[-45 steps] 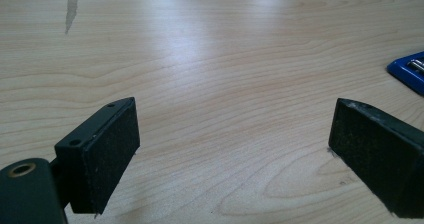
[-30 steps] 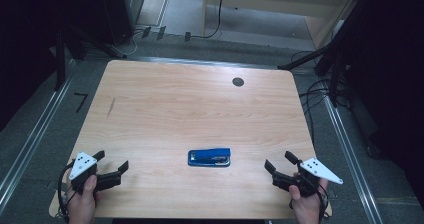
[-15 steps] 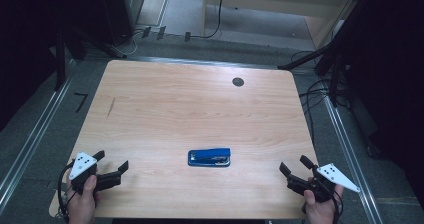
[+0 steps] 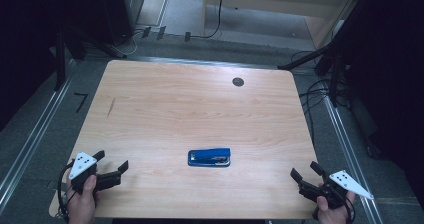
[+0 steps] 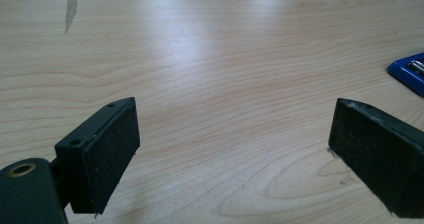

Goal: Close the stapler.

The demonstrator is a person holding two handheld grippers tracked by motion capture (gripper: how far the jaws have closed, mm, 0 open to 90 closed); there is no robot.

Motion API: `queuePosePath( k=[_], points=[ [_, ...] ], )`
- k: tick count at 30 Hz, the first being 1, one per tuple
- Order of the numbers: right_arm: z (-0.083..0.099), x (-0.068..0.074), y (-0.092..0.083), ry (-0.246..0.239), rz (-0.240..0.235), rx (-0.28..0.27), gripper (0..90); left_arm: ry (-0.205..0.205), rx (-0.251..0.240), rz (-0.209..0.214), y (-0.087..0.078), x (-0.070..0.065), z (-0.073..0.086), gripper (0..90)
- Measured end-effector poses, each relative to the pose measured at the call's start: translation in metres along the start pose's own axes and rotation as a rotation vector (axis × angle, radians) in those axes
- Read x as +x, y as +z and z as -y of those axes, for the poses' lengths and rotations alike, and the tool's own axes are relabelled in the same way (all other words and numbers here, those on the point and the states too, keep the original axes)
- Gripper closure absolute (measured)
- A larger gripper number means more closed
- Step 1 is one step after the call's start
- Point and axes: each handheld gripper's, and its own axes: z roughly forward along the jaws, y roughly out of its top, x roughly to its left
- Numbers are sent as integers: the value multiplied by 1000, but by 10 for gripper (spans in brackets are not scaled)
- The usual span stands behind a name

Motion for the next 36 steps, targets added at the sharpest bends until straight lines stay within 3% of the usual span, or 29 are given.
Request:
queuePosePath(
  k=[11,36],
  points=[
    [10,-17,-6,22,53,20,144,-4,0,-3,0,0,0,65],
    [14,-23,-3,14,83,25,133,5,5,-3,1,-1,0,65]
  ],
)
